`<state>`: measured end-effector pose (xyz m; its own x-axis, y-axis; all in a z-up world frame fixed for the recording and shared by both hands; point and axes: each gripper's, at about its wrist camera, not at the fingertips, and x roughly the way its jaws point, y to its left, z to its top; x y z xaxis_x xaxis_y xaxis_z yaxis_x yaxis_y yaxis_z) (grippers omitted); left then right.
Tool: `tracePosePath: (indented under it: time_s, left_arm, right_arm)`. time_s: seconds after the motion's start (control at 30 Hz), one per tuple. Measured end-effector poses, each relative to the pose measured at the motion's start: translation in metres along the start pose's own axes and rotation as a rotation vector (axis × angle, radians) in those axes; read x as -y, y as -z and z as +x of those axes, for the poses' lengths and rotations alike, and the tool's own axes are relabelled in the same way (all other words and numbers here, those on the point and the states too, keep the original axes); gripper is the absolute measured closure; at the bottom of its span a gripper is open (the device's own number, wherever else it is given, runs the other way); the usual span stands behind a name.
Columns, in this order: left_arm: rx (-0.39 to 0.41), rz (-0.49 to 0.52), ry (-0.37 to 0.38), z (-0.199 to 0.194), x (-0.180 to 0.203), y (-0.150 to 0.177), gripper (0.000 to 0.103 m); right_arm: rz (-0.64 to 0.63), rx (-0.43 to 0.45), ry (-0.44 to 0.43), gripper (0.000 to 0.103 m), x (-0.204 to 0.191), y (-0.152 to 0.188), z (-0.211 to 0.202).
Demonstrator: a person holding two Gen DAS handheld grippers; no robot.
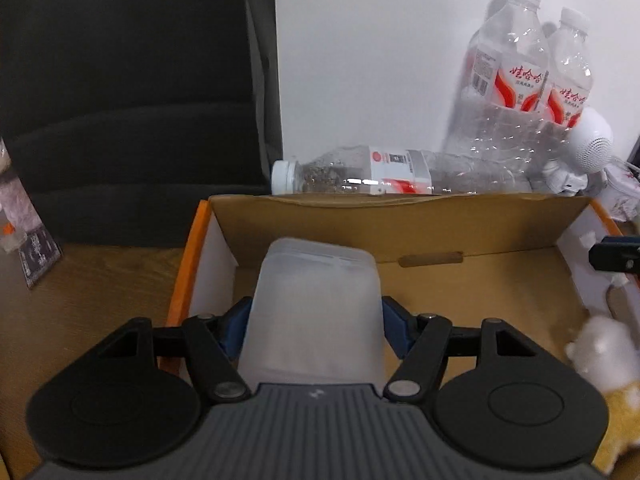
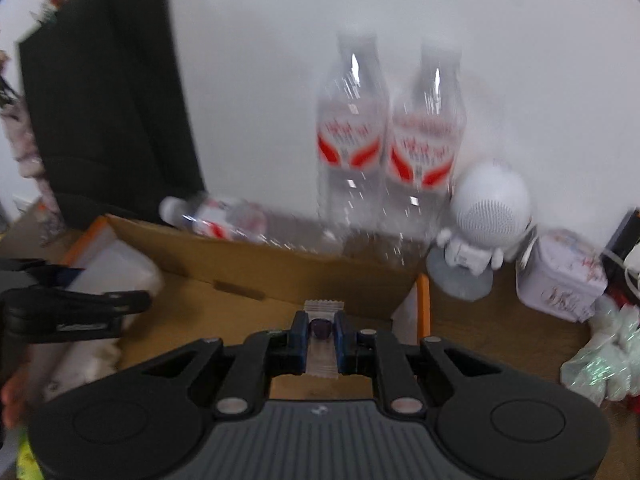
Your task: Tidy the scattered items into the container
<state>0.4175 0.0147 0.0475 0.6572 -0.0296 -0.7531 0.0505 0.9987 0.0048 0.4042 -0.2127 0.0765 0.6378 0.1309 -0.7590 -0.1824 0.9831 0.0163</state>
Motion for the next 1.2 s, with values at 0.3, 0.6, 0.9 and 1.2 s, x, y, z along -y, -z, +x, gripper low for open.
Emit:
tracePosePath:
  time_s: [0.3,0.6,0.9,1.2]
  left_arm:
    - [-0.07,0.024,0.002,-0.002,0.007,-0.001,0.007]
    - [-0.121,-0.087,0.016,-0.071,-0.014,-0.003,0.003]
    - [0.03,-0.008,0.045,-0.228,0.005,0.009,0.0]
    - [0.434,0.035,0.019,-0.36,0.027,0.132,0.0]
  right_arm:
    - [0.039,-0.078,0.039,0.051,0.006,0.0,0.021]
    - [0.143,-0.194,-0.034,0.016,0.009,0.005,-0.023]
    - [0.141,-0.115,-0.065,0.017,-0.027,0.011,-0.138]
    - [0.013,0.341,-0.1,0.0,-0.079,0.104,-0.295]
